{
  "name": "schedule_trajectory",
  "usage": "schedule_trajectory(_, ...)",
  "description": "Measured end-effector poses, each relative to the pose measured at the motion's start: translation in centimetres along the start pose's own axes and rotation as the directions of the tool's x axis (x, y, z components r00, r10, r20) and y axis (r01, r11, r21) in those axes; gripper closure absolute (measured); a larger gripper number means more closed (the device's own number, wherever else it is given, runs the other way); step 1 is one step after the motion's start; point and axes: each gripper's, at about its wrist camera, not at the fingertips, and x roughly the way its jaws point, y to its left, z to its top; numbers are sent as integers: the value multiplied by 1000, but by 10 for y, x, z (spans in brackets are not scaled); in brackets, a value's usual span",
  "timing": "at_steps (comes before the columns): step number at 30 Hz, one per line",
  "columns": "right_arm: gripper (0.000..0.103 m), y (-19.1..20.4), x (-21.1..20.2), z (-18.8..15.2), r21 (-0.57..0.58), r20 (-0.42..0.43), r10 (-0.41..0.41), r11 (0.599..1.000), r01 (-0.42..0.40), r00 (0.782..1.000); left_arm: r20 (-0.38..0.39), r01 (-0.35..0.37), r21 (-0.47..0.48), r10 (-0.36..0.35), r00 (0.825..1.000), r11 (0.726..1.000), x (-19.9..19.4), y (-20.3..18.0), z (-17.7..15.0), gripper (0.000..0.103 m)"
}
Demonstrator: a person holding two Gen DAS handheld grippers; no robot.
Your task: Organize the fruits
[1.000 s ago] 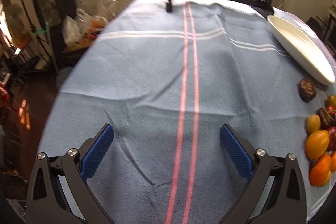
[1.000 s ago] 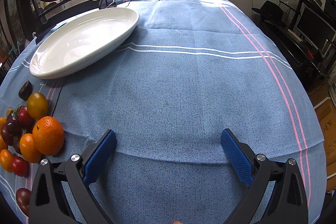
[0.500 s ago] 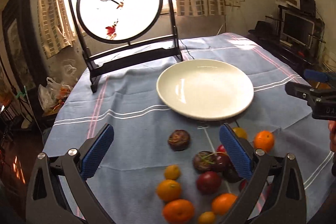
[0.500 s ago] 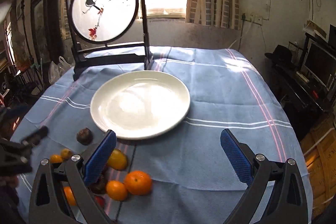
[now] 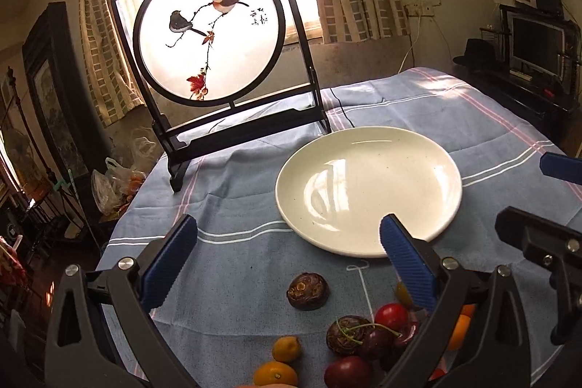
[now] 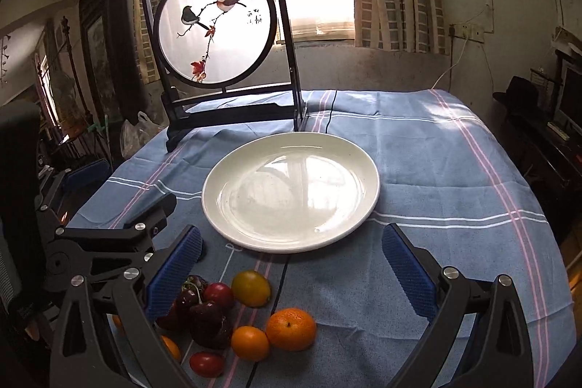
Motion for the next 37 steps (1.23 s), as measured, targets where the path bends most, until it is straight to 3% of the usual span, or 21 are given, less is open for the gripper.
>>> schedule_trajectory(7, 3, 13, -7, -3, -66, 78, -26, 997, 31, 997, -15, 60, -50, -61, 998, 997, 14, 2, -5, 5)
schedule_trajectory(18, 3, 25, 1, -7, -104, 22, 54, 993, -51, 998, -66, 73, -77, -78, 995, 994, 33, 11, -10, 5)
schedule_trajectory(23, 3, 26, 2, -8, -111, 24, 24, 994, -22, 999, -72, 102, -129, -111, 991, 986, 37, 16, -15, 5)
schedule_trajectory(37, 3, 24, -4, -7, -102, 80, -1, 995, 9, 997, -83, 62, -169, -77, 994, 984, 38, 24, -11, 5)
